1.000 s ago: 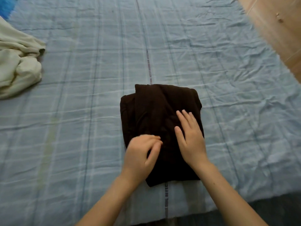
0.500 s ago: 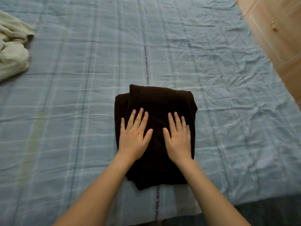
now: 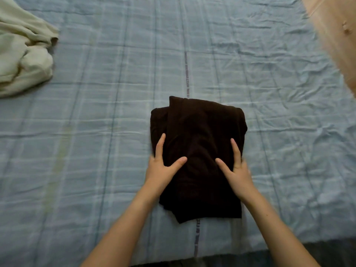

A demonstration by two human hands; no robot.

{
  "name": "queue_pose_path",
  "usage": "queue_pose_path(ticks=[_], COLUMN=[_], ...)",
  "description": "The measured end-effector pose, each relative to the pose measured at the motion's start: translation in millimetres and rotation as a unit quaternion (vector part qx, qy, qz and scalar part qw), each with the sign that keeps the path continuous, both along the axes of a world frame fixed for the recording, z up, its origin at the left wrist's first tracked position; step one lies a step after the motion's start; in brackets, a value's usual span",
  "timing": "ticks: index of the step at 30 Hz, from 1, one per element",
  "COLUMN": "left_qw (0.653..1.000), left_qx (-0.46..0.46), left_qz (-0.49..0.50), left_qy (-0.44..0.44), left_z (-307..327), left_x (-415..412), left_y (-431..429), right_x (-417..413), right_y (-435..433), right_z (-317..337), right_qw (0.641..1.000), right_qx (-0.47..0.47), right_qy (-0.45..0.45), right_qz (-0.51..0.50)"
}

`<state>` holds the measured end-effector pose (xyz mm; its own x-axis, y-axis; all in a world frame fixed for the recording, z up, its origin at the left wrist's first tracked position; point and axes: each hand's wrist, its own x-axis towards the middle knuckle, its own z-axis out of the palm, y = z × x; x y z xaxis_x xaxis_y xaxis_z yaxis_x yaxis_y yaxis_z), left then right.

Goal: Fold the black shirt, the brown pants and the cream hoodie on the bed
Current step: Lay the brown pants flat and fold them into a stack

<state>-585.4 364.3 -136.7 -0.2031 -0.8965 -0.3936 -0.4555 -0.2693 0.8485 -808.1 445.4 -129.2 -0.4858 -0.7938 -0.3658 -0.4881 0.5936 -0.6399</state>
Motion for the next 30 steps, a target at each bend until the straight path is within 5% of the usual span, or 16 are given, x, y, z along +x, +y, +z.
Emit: queue_pose_path(ticks=[10,25,30], left_qw=[0.992,0.965,0.951], left_qx=[-0.075,-0.188,-0.2], left_qz=[-0.078,-0.104,-0.154], left_qy=[0.057,0.152,0.177], left_z=[37.2,343.7,403.5], left_x=[9.2,30.0,-8.9], left_y=[6.2,89.7,113.8], right_x=[3.3,50.8,29.0], right_y=[18.0,143.1,190.6], right_z=[44.8,322.6,376.6], right_qw=[0.977,0.927,0.898], right_qx=[-0.145,-0.301,-0.328], right_qy=[-0.158,-0.187,-0.222], right_qz=[-0.012,-0.127,-0.19])
